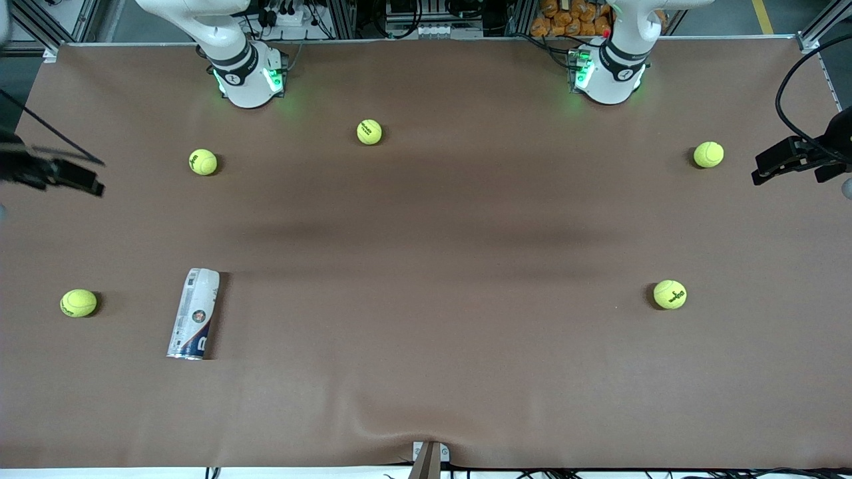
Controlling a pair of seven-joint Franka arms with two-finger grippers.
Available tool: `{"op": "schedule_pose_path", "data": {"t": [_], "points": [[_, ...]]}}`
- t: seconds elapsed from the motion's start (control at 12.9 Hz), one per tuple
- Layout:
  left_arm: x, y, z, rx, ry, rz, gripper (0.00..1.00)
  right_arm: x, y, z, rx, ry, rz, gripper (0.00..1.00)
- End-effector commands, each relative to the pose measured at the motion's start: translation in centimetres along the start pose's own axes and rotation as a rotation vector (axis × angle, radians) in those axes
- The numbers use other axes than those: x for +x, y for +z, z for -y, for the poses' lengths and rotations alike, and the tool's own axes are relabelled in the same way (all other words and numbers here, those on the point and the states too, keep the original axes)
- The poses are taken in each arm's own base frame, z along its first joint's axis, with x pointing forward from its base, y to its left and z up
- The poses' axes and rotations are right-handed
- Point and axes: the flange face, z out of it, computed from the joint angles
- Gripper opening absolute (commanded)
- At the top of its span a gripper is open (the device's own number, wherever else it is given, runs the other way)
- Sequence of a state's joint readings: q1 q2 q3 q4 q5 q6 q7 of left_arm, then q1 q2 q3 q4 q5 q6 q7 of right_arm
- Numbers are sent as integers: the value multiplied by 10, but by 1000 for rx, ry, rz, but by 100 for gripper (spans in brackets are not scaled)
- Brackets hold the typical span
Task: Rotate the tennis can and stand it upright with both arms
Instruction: 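Reach the right gripper down to the lying tennis can, then grasp the white tennis can around its body with the right gripper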
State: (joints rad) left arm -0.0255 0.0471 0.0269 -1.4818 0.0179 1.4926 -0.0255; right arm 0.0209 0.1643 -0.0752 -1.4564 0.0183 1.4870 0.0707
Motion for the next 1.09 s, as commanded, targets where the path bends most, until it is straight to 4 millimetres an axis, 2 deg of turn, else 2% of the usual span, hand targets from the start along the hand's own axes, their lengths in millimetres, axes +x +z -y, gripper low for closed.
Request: {"op": "schedule_pose_path", "data": {"t": [0.0,0.31,0.54,0.78,1.01], "points": [[-4,-5,-2,-10,4,4,100,56,72,12,-17,-12,26,100],[-4,-5,-2,-10,17,5,100,122,186,32,-24,-49,-18,100],[-5,-4,-2,-10,18,11,100,147,253,25,-31,-112,-30,100],[-5,-5,2,-11,14,10,100,160,308,25,-37,-120,-32,100],[-5,-6,-2,-12,12,7,100,168,335,9,-39,-155,-46,100]]}}
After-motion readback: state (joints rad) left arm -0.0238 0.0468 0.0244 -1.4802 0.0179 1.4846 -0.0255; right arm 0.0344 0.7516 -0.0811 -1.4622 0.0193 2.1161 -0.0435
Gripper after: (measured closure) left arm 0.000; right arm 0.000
